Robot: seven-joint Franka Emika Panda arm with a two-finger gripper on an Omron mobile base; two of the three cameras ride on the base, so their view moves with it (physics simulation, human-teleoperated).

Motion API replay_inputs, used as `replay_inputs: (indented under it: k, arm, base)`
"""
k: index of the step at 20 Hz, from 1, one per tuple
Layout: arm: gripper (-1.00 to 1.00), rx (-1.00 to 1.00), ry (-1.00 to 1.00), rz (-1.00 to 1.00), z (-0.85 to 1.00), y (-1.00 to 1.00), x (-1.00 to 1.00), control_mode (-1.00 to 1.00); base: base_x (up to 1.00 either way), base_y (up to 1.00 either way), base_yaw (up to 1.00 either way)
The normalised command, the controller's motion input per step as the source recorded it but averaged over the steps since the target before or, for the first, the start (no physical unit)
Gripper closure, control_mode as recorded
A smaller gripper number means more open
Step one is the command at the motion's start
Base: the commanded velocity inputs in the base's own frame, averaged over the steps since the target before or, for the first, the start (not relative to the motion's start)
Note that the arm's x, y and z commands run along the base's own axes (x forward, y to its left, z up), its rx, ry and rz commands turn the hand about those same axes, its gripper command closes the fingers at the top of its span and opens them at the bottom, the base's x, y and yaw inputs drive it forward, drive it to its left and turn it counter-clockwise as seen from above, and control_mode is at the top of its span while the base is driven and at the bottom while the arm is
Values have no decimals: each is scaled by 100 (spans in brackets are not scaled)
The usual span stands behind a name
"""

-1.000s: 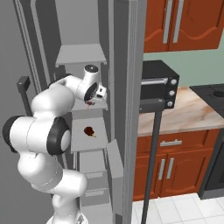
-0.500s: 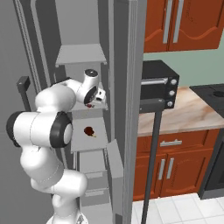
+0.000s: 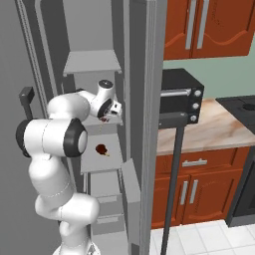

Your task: Store the hot dog in the freezer for long-term storage. Close the freezer door after placing the cooked food.

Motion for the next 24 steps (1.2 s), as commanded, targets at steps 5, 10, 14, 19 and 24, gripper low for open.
replay_inputs:
  k: [5, 10, 14, 19, 24]
  arm:
    - [100, 0, 0, 0, -15, 5, 29, -100]
    - [100, 0, 0, 0, -8, 7, 32, -100]
    - [100, 0, 0, 0, -4, 14, 42, -100]
    - [100, 0, 0, 0, -8, 4, 47, -100]
    - [100, 0, 0, 0, -16, 0, 26, -100]
  base:
    - [0, 0, 0]
    - [0, 0, 0]
    - [0, 0, 0]
    - [0, 0, 0]
    - [0, 0, 0]
